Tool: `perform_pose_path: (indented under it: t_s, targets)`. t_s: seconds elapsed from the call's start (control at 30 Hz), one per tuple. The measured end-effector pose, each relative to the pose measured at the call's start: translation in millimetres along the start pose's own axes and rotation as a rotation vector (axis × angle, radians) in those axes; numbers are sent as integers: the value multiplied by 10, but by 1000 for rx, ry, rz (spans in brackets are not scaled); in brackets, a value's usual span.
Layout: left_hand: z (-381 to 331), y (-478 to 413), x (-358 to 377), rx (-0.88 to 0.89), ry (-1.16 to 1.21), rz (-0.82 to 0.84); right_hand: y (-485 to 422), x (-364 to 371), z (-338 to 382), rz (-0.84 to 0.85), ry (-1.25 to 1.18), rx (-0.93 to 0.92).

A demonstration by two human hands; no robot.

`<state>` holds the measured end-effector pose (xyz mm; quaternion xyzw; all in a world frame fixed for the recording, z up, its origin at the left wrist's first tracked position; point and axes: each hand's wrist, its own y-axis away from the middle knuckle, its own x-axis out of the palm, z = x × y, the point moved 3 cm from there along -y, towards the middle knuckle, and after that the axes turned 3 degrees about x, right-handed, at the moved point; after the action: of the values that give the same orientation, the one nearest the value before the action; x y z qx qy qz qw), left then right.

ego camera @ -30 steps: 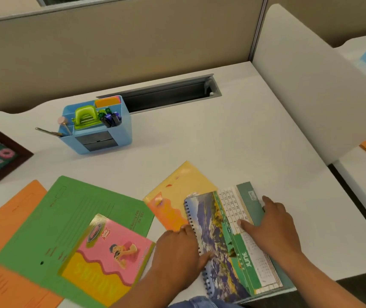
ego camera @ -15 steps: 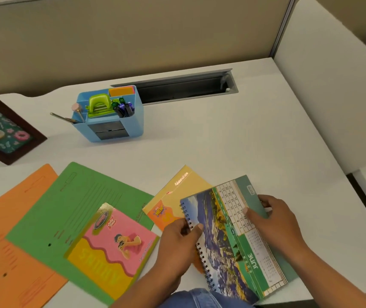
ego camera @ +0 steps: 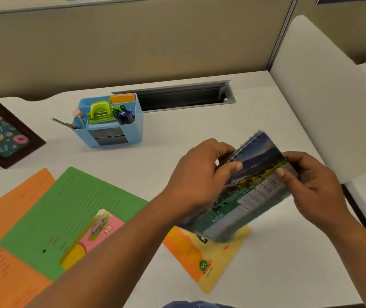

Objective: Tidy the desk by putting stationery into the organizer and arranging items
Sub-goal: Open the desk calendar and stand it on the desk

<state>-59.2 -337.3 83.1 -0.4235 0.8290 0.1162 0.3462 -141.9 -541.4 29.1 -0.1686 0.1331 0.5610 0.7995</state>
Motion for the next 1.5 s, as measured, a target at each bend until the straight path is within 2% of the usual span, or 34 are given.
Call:
perform_pose_path:
  t_s: [0.1,0.17,0.2,0.27,0.33,0.4,0.47,0.57,0.73,1.0,1.23,1.5]
  targets:
    - [-43,-54,-165,76,36,-156,19,33,-10,-93,-137,48]
    - [86,-17,-283,57,44,-373,37,55,-46,-177,-234,91]
    - [193,33,-324,-3,59,-496,47,60,-70,-216,-282,117]
    - [431,168,-335,-234,175,-673,58,59,-137,-285,-363,186]
    - [652,268,-228,-502,396,-645,64,63,-195,-338,-441,263]
    - [762,304,-85,-620,576,-510,72,77,-230,-371,-484,328]
    - [757,284,8,-612,643,-410,81,114,-243,-378,-528,380]
    - [691,228,54,-563,635,-349,95,189,-254,-346,-517,439]
    - [717,209,12,-572,699,-407,101,241,-287,-383,-489,471]
    - [684,206,62,-583,771,-393,72,326,-268,-490,-359,435]
    - [621,194,-7,-508,777,-392,64,390,-204,-475,-302,406]
    - [709,158,-63,-587,793,-509,74,426,-293,-432,-314,453]
